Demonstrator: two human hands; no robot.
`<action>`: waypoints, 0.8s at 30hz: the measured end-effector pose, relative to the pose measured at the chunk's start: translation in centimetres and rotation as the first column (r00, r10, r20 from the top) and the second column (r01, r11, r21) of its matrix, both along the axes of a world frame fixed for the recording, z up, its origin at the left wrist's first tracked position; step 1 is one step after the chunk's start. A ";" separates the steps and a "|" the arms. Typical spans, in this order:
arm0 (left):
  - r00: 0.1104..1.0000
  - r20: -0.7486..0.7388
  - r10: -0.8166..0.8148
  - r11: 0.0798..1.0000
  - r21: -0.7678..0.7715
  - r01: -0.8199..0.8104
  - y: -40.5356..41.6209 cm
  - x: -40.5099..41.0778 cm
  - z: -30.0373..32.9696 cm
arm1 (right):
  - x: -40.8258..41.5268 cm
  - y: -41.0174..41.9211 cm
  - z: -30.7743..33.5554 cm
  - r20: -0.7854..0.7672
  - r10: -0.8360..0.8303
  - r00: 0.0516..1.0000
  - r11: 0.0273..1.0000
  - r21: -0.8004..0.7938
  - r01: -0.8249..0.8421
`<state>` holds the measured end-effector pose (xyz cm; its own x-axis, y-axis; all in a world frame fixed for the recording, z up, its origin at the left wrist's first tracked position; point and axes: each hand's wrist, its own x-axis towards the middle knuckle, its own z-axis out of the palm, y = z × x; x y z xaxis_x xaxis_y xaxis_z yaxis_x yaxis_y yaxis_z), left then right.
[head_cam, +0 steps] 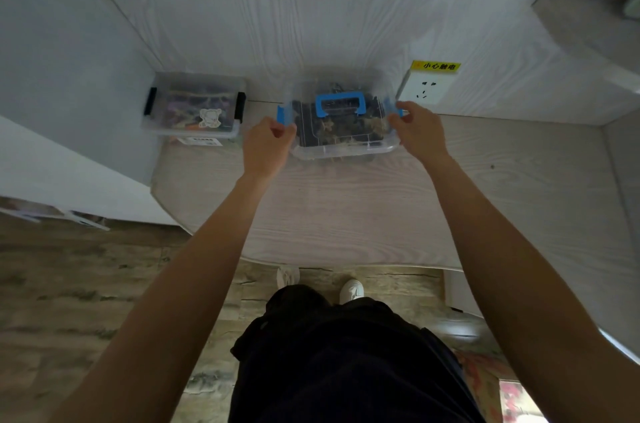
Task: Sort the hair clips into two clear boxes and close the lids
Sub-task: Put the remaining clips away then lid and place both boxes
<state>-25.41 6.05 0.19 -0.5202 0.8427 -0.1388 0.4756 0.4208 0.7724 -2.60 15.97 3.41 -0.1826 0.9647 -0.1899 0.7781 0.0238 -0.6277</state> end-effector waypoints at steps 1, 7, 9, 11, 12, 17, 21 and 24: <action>1.000 0.023 0.000 1.000 -0.026 0.000 0.0 -0.1 -0.1 | -0.1 0.3 -0.1 0.037 -0.016 0.999 1.000 0.023 0.016; 0.999 0.027 -0.043 0.999 0.020 0.043 0.9 -0.4 0.3 | -0.9 1.3 -0.1 0.145 -0.066 0.987 0.997 0.041 0.060; 0.997 0.047 -0.061 0.998 -0.021 0.062 1.2 -0.6 0.3 | -1.0 1.6 -0.1 0.145 -0.080 0.986 0.997 -0.005 0.081; 0.996 0.075 -0.040 0.998 -0.050 0.044 1.5 -0.7 0.6 | -0.9 1.9 -0.3 0.155 -0.078 0.985 0.996 -0.038 0.085; 0.995 0.097 -0.018 0.998 -0.061 0.025 1.7 -0.9 0.6 | -1.0 2.0 -0.2 0.177 -0.068 0.982 0.996 -0.044 0.077; 0.976 0.201 0.086 0.990 -0.123 -0.062 2.6 -1.5 0.5 | -0.7 3.2 0.1 0.099 -0.094 0.991 0.980 -0.165 0.109; 0.935 0.307 0.180 0.971 -0.209 -0.118 2.7 -2.0 0.2 | 0.3 3.3 0.5 -0.087 -0.215 0.973 0.858 -0.493 0.145; 0.816 0.529 0.233 0.955 -0.283 -0.089 2.8 -2.1 0.3 | -0.2 2.4 -0.2 -0.204 -0.327 0.923 0.865 -0.458 0.205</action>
<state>-27.49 8.85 0.52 -0.4198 0.6582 -0.6249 -0.0904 0.6548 0.7504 -2.81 18.37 3.26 -0.0324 0.8221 -0.5685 0.5181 -0.4726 -0.7129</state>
